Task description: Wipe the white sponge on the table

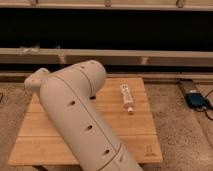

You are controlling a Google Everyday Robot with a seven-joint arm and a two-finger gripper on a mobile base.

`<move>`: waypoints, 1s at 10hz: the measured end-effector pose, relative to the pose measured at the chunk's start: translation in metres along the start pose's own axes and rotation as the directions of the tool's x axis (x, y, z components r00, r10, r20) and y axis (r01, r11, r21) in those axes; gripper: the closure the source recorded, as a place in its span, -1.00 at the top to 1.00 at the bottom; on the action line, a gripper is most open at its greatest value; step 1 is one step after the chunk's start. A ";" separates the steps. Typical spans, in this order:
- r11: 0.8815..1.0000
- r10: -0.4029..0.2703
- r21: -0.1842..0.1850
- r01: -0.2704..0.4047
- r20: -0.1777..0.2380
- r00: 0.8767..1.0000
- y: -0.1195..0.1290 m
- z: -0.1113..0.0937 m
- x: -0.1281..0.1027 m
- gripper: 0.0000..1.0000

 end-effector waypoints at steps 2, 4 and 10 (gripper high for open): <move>1.000 -0.018 0.007 0.018 0.001 1.000 0.010 0.000 -0.005 -0.71; 0.999 -0.043 0.017 0.043 0.004 0.999 0.021 -0.001 -0.009 -0.71; 0.986 -0.158 0.053 0.158 -0.003 0.987 0.065 0.000 -0.011 -0.71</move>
